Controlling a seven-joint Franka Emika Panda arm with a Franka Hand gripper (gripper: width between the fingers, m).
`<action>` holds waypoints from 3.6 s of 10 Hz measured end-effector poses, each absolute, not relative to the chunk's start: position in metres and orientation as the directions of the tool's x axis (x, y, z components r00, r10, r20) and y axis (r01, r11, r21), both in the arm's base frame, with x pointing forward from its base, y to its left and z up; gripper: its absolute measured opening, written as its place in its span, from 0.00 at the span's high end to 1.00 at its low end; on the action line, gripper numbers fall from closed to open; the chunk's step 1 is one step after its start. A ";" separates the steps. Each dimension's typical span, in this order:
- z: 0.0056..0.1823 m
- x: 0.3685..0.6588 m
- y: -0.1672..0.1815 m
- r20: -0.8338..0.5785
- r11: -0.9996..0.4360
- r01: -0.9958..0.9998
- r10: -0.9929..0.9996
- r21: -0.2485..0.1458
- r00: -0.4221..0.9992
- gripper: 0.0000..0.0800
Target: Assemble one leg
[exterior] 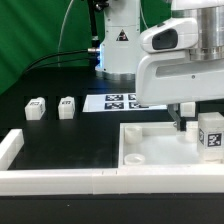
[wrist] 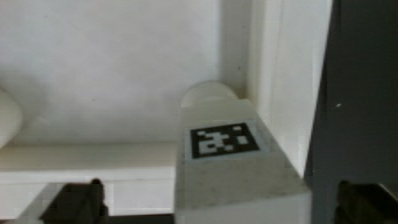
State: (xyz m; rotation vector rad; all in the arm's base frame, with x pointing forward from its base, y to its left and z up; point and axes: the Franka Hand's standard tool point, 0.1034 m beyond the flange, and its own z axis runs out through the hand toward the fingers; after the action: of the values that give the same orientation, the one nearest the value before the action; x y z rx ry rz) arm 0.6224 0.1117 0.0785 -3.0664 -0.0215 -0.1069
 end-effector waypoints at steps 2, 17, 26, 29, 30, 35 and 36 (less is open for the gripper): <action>0.078 0.622 0.112 0.070 -0.997 0.016 0.011 -0.073 0.997 0.23; 0.077 0.621 0.113 -0.011 -0.660 -0.744 -0.747 -0.108 0.665 0.64; 0.076 0.621 0.115 -0.116 -0.027 -0.996 -0.993 -0.086 0.037 0.64; 0.076 0.621 0.115 -0.108 -0.140 -0.985 -0.983 -0.099 0.151 0.33; 0.076 0.621 0.115 -0.098 -0.234 -0.966 -0.965 -0.109 0.245 0.22; 0.078 0.623 0.116 -0.018 -0.724 -0.677 -0.681 -0.135 0.732 0.19; 0.078 0.623 0.116 0.003 -0.793 -0.596 -0.601 -0.130 0.799 0.19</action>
Offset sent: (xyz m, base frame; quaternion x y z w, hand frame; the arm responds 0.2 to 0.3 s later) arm 0.0000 0.0000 0.0000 0.0000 0.0000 0.0000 1.0000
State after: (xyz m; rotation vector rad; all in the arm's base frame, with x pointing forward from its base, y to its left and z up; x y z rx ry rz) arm 0.6235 0.1163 0.0784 -2.8625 0.9560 -0.0671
